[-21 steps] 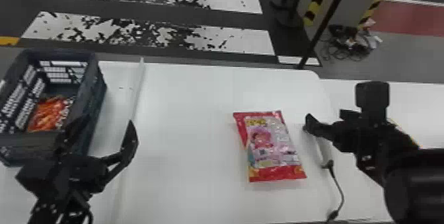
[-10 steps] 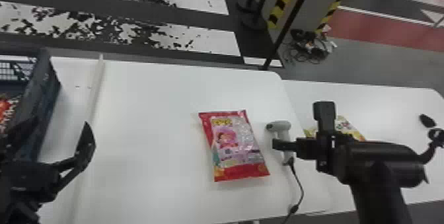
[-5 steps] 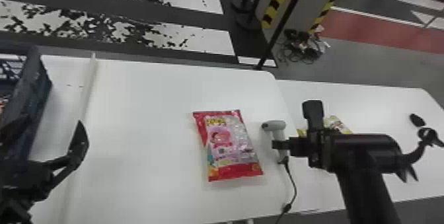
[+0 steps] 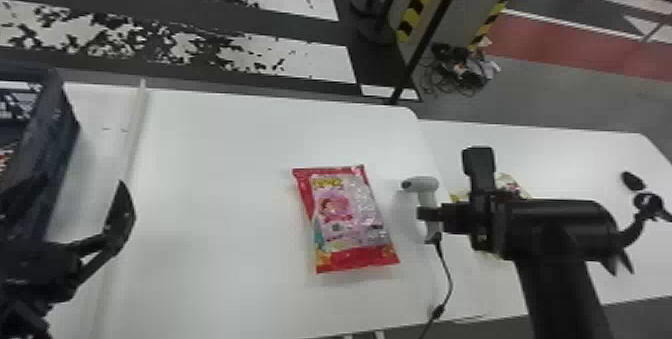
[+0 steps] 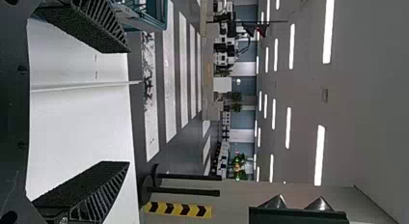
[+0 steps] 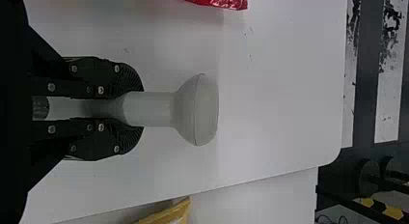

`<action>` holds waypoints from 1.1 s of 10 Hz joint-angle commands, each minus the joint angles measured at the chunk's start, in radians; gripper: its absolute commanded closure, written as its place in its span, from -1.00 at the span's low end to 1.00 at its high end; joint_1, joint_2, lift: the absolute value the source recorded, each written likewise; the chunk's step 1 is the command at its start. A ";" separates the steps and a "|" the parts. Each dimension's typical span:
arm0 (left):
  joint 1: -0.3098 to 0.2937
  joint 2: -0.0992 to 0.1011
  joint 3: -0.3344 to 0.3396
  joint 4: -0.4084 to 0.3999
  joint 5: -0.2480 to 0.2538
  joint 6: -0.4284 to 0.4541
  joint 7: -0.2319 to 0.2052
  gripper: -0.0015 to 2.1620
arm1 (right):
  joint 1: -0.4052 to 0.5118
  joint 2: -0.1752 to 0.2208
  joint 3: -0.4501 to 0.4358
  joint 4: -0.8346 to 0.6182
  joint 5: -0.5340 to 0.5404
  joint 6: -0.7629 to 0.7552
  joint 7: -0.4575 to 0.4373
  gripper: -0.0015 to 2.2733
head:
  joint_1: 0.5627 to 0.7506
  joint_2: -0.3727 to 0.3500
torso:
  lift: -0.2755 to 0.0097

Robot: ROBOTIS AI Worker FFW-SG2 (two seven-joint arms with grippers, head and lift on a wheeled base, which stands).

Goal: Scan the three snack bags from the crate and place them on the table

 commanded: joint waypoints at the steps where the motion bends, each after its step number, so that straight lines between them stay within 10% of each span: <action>1: 0.000 -0.001 0.000 -0.002 0.000 0.000 0.000 -0.96 | 0.047 0.000 -0.012 -0.121 -0.007 0.077 0.000 0.98 | 0.41 -0.83 | 0.50; 6: 0.000 -0.005 -0.001 -0.002 0.000 0.000 0.000 -0.96 | 0.219 0.012 -0.009 -0.564 -0.033 0.427 0.032 0.98 | 0.41 -0.75 | 0.50; 11: 0.000 -0.005 -0.001 0.001 0.000 -0.003 0.000 -0.96 | 0.265 0.032 0.154 -0.745 -0.016 0.463 0.032 0.98 | 0.41 -0.45 | 0.50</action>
